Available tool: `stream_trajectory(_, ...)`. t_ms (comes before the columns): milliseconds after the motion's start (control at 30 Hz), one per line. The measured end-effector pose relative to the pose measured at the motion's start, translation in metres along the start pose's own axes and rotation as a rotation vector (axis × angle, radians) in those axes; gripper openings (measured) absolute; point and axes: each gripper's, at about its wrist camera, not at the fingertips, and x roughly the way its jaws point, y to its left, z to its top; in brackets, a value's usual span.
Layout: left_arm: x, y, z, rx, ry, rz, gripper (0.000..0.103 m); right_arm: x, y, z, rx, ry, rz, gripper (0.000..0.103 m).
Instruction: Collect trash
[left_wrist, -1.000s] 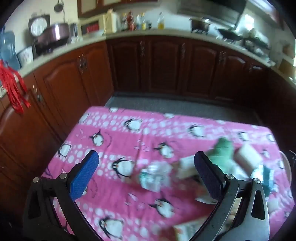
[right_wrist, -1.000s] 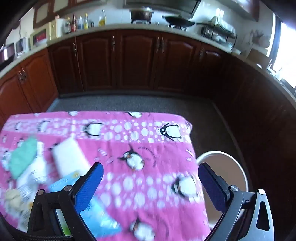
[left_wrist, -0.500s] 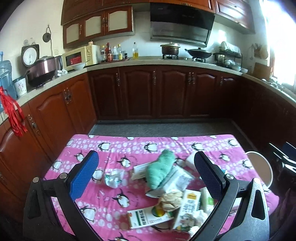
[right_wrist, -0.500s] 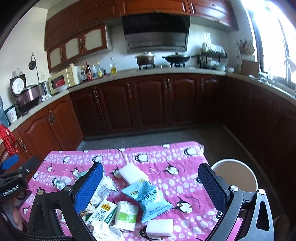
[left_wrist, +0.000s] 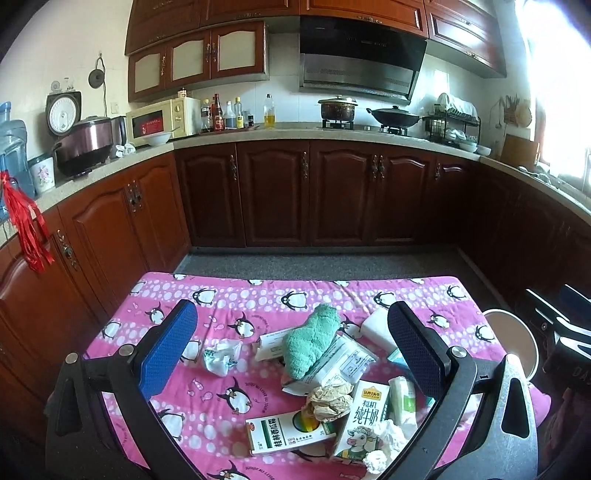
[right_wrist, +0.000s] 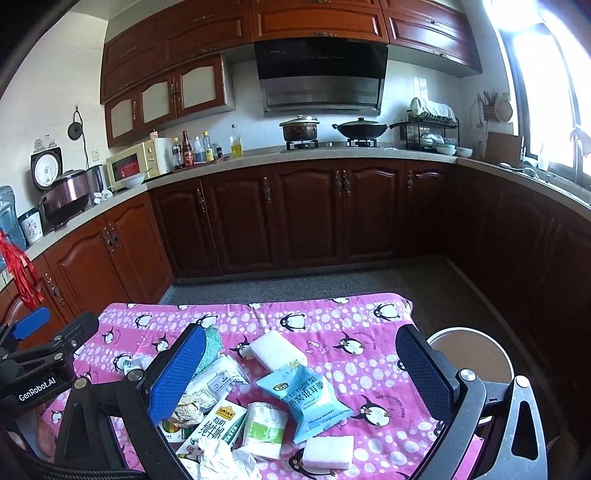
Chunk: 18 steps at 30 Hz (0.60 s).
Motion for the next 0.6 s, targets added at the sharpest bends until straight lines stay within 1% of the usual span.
stream_trajectory(600, -0.0005, 0.0027, 0.004, -0.017, 0.004, -0.004, 0.103, 0.0029, 0.0013, -0.0037, -0.007, -0.01, -0.007, 0.102)
